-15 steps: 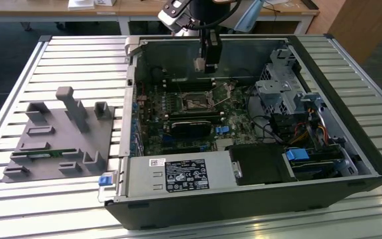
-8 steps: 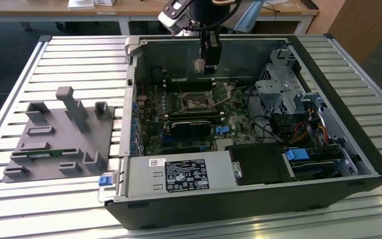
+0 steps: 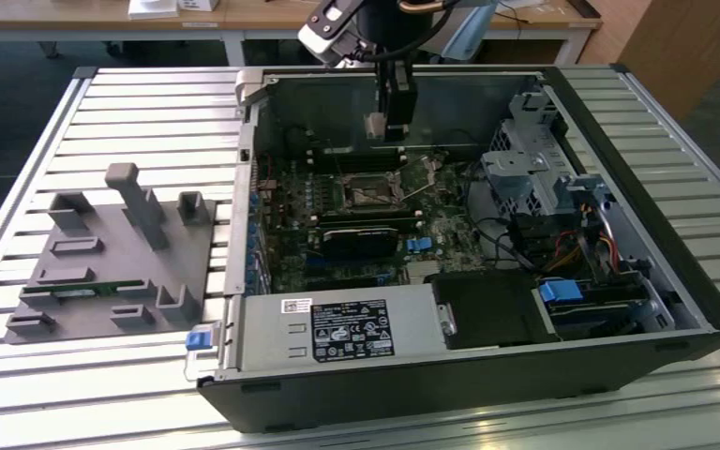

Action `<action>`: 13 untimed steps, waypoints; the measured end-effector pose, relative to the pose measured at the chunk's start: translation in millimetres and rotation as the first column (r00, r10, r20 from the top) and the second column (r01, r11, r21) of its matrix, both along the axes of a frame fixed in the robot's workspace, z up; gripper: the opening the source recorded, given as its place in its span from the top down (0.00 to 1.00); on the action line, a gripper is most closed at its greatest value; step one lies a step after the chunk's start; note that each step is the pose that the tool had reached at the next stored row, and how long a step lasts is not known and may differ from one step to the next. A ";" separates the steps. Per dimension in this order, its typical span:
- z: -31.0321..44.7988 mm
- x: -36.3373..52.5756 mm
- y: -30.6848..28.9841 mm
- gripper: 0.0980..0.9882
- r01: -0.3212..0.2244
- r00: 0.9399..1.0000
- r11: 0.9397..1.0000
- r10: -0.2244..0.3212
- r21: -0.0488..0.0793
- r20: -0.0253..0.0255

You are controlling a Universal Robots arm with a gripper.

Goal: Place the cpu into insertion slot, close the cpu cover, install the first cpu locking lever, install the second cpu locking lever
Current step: 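Place the cpu into insertion slot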

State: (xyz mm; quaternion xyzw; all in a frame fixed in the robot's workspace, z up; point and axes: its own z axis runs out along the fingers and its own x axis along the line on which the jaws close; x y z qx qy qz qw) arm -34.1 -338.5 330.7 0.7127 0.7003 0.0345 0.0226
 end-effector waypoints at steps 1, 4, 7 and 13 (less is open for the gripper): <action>-0.3 0.0 0.0 0.51 0.000 1.000 1.000 0.000 0.000 0.000; -1.2 0.0 0.0 0.51 0.000 1.000 1.000 0.000 0.000 -0.001; -2.1 0.0 0.0 0.51 0.000 1.000 1.000 0.000 0.000 -0.001; -4.0 0.0 0.0 0.51 0.000 1.000 1.000 0.000 0.000 -0.001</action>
